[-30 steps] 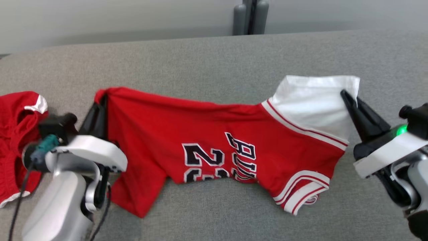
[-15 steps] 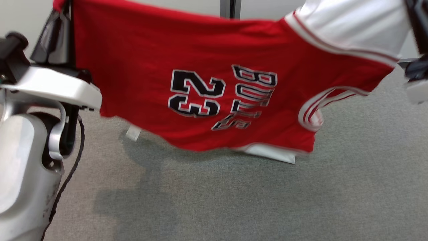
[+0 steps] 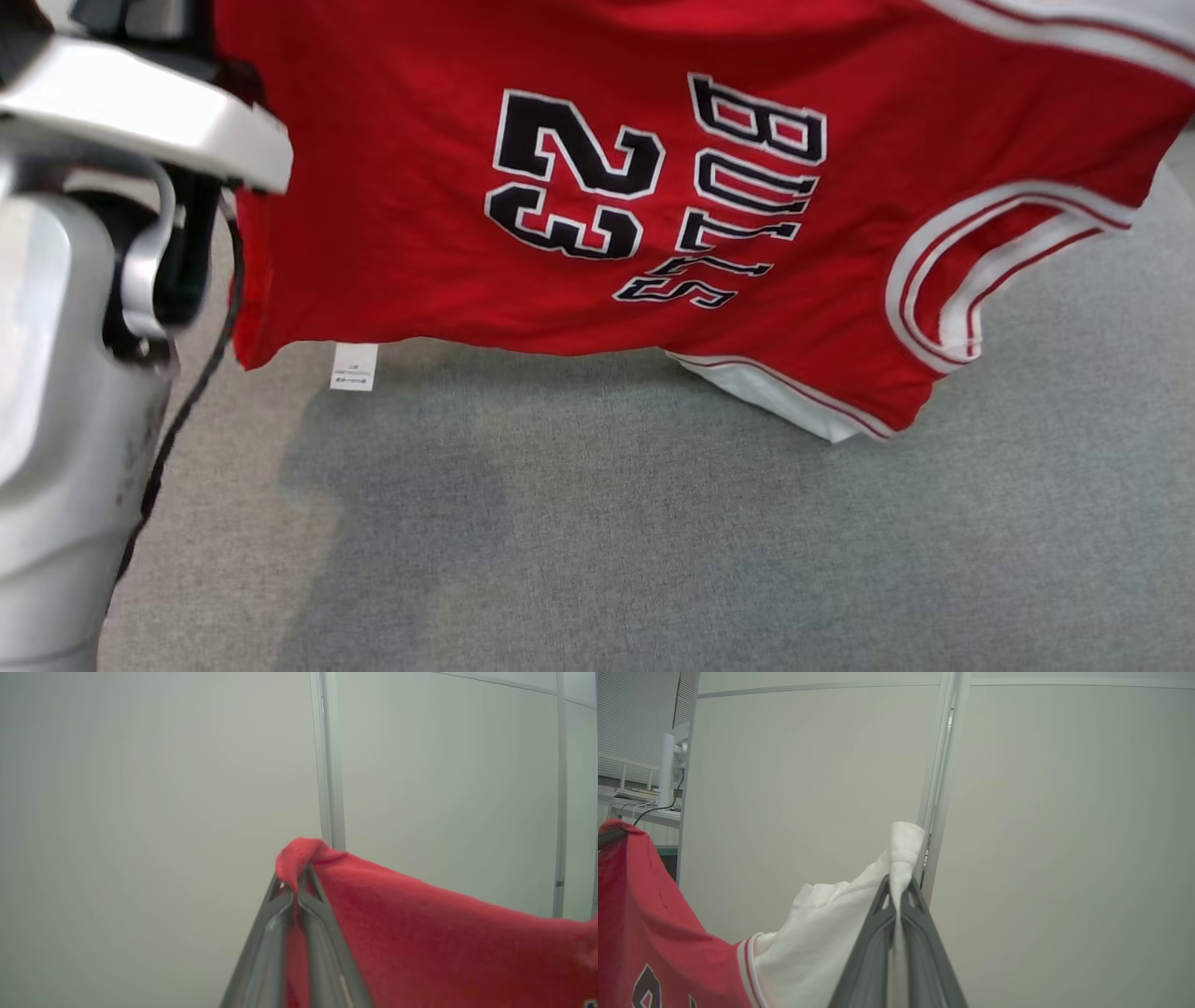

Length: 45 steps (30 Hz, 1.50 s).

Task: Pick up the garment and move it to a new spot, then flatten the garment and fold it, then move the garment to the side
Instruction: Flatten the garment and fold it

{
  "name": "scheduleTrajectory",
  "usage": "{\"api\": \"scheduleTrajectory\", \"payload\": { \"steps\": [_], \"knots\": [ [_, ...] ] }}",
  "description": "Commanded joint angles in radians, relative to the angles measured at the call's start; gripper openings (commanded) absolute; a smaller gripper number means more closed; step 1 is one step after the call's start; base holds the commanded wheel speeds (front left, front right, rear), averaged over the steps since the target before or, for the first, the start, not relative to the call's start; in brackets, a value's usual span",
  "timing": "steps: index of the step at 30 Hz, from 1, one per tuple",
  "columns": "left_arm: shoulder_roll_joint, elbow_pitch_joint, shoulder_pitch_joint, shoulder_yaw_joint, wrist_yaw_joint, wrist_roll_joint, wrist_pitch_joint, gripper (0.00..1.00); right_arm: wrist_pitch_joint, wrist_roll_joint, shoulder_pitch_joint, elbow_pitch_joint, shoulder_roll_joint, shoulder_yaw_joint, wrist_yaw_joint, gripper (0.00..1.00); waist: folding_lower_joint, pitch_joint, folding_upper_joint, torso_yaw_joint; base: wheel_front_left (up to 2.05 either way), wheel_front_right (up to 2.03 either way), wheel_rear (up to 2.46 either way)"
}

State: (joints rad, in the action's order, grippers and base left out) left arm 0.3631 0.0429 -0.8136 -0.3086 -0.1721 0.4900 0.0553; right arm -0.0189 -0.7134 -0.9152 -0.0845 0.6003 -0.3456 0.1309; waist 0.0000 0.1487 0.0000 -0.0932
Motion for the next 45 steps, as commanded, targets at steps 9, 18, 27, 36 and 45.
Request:
{"api": "scheduleTrajectory", "payload": {
  "steps": [9,18,27,36,45],
  "knots": [
    [-0.099,0.354,-0.315,-0.022,0.098,0.012,-0.121,0.00,-0.080,-0.051,-0.337,-0.245,-0.069,-0.124,0.000,0.00,0.0000,0.174,0.0000,0.005,0.00,0.00,0.00],
    [-0.169,0.748,-0.595,-0.015,0.175,0.006,-0.284,0.00,-0.240,-0.074,-0.627,-0.546,-0.178,-0.202,0.000,0.00,0.0000,0.225,0.0000,-0.009,0.00,0.00,0.00],
    [-0.192,1.011,-0.582,-0.044,0.235,-0.012,-0.315,0.00,-0.247,-0.134,-0.560,-0.713,-0.252,-0.362,0.000,0.00,0.0000,0.269,0.0000,-0.022,0.00,0.00,0.00],
    [-0.209,1.113,-0.334,-0.009,0.251,0.014,-0.320,0.00,-0.248,-0.247,-0.250,-0.739,-0.287,-0.407,0.000,0.00,0.0000,0.279,0.0000,-0.015,0.00,0.00,0.00],
    [-0.223,1.006,-0.090,0.088,0.247,0.019,-0.320,0.00,-0.248,-0.284,0.014,-0.664,-0.293,-0.345,0.000,0.00,0.0000,0.250,0.0000,0.001,0.00,0.00,0.00]
  ]
}}
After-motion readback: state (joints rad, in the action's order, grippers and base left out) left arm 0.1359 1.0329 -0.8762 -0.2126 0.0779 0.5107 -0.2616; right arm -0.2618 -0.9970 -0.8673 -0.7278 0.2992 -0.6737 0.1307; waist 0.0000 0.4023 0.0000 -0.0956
